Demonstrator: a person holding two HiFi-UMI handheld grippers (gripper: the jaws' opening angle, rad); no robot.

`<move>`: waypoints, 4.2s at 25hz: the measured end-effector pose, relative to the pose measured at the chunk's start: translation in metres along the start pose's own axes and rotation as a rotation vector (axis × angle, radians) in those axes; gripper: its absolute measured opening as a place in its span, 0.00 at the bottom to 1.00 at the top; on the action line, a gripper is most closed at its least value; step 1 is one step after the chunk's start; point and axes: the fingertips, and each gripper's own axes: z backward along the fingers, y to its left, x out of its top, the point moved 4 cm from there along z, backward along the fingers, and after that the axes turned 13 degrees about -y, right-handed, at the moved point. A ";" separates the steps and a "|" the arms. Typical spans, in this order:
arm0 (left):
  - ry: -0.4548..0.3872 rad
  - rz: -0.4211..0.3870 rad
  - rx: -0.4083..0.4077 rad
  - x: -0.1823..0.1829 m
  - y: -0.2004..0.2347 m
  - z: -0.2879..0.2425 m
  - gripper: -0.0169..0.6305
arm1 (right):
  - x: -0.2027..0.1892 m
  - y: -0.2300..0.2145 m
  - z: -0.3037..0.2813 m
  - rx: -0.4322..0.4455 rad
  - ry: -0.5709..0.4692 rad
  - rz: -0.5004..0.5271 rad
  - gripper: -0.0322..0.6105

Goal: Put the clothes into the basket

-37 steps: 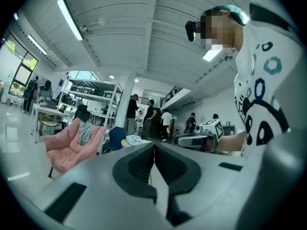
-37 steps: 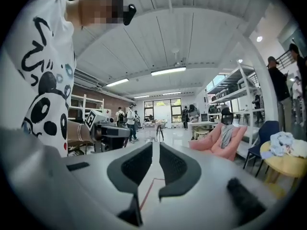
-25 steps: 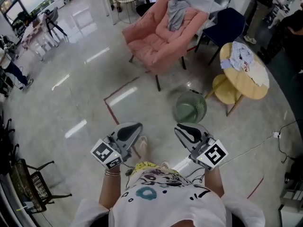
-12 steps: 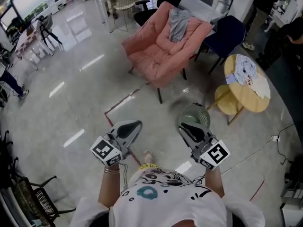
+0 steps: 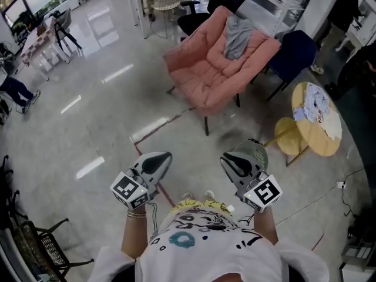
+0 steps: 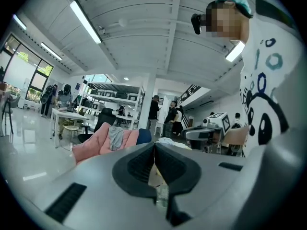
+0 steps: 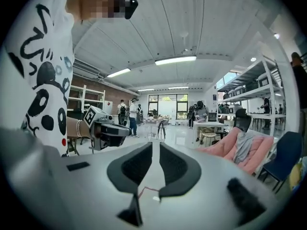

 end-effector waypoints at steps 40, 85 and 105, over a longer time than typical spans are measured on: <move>-0.041 -0.077 0.182 0.051 0.381 -0.191 0.05 | -0.014 -0.343 -0.317 -0.045 -0.100 -0.058 0.10; 0.012 -0.061 -0.299 0.076 0.622 -0.549 0.05 | 0.005 -0.641 -0.384 -0.614 -0.169 0.015 0.10; 0.042 0.004 -0.458 0.042 0.602 -0.713 0.05 | -0.011 -0.751 -0.338 -0.709 -0.175 -0.002 0.10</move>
